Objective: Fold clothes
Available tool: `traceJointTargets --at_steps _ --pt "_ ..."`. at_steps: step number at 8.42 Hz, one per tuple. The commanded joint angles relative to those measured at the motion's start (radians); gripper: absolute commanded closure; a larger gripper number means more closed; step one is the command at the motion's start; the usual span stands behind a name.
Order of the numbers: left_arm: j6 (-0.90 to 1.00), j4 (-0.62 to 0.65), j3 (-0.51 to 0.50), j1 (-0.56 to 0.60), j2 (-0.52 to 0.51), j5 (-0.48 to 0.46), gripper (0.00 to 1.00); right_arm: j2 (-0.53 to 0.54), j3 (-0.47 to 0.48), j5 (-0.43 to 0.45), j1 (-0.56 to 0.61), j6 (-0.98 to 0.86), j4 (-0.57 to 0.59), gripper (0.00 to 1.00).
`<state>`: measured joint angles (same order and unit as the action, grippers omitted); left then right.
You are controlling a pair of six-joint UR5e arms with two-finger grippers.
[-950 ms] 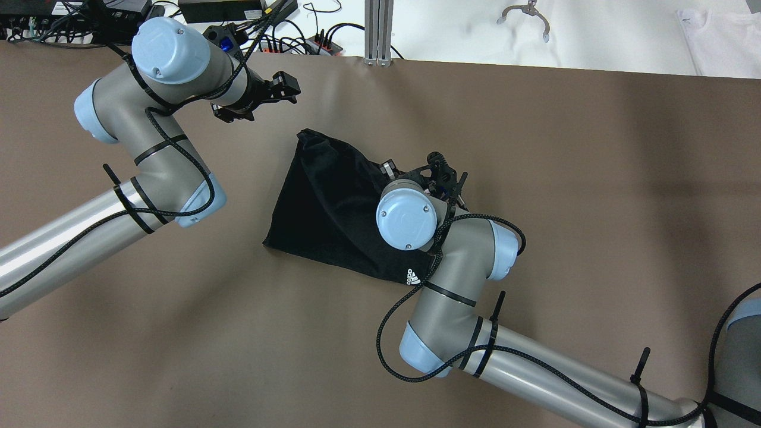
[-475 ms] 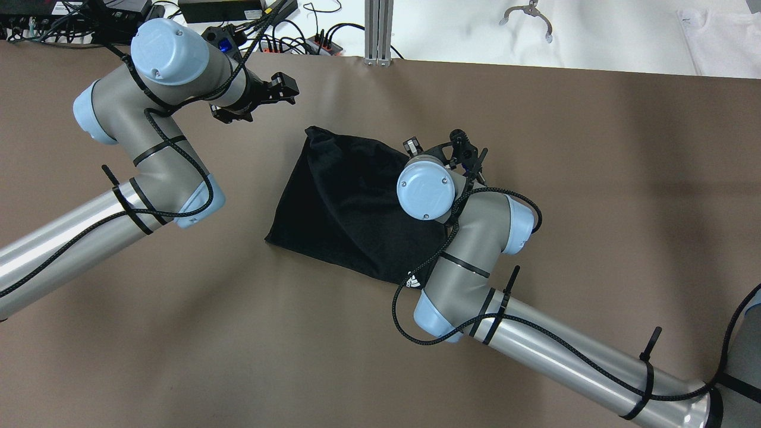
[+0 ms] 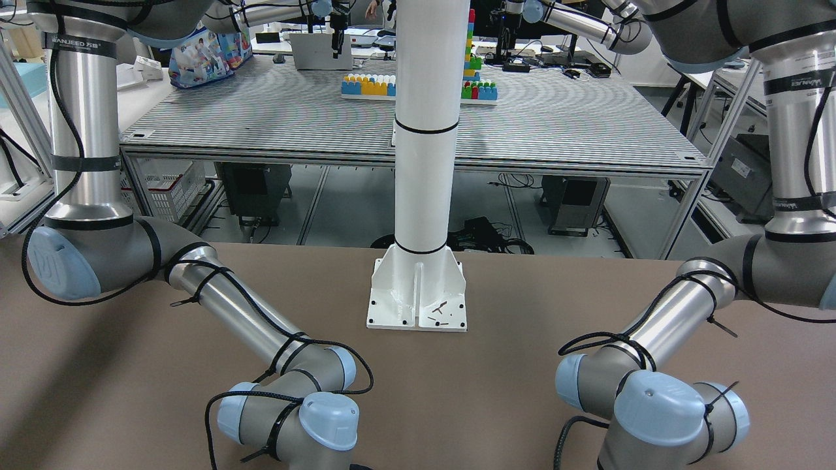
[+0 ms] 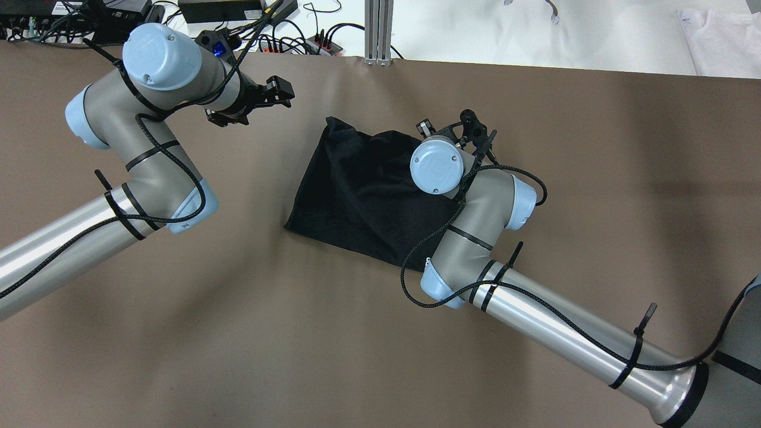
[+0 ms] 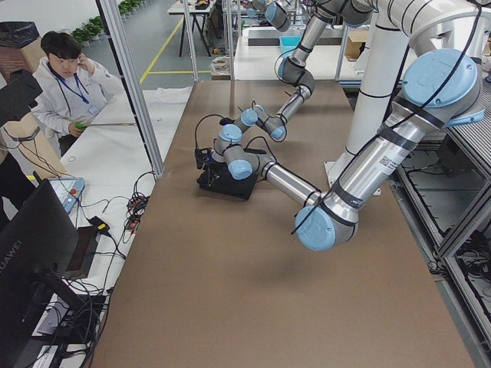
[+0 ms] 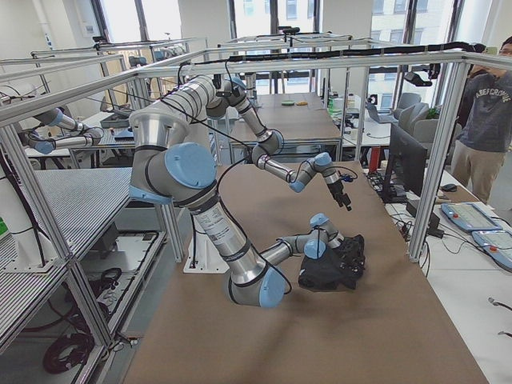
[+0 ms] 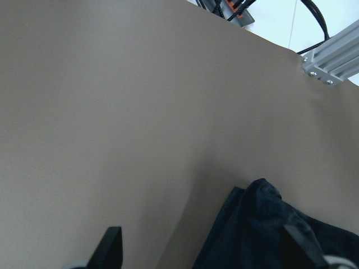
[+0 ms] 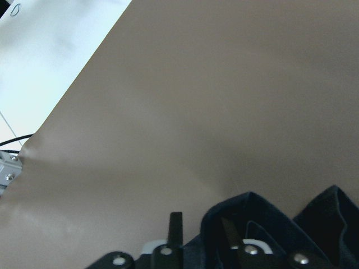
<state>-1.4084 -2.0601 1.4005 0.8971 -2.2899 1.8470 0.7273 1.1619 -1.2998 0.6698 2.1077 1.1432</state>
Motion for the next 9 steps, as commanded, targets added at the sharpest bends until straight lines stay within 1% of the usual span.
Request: traceJointTargets --at_steps 1,2,3,4,5,6,7,8,9 --pt "0.009 0.000 0.032 -0.001 0.017 0.001 0.00 -0.011 0.044 -0.010 0.001 -0.322 0.001 0.05" --pt "0.011 0.003 0.032 -0.001 0.011 0.005 0.00 -0.014 0.074 -0.025 0.004 -0.447 0.007 0.05" --pt "0.037 0.003 0.032 0.000 0.009 0.009 0.00 -0.012 0.087 -0.080 0.013 -0.585 0.012 0.05" --pt "0.139 0.008 0.031 0.012 0.017 0.011 0.00 0.003 0.102 -0.151 0.034 -0.739 0.071 0.05" --pt "0.272 0.012 0.038 0.040 0.071 0.011 0.00 0.058 0.152 -0.180 0.057 -0.925 0.126 0.05" --pt "0.408 0.012 0.064 0.083 0.146 0.012 0.00 0.152 0.239 -0.187 0.100 -1.113 0.157 0.05" --pt "0.572 0.018 0.093 0.154 0.230 0.029 0.00 0.279 0.328 -0.190 0.156 -1.316 0.171 0.05" --pt "0.711 0.027 0.097 0.243 0.289 0.055 0.00 0.393 0.399 -0.220 0.228 -1.491 0.171 0.05" --pt "0.877 0.075 0.097 0.340 0.329 0.055 0.00 0.499 0.462 -0.251 0.320 -1.666 0.171 0.05"
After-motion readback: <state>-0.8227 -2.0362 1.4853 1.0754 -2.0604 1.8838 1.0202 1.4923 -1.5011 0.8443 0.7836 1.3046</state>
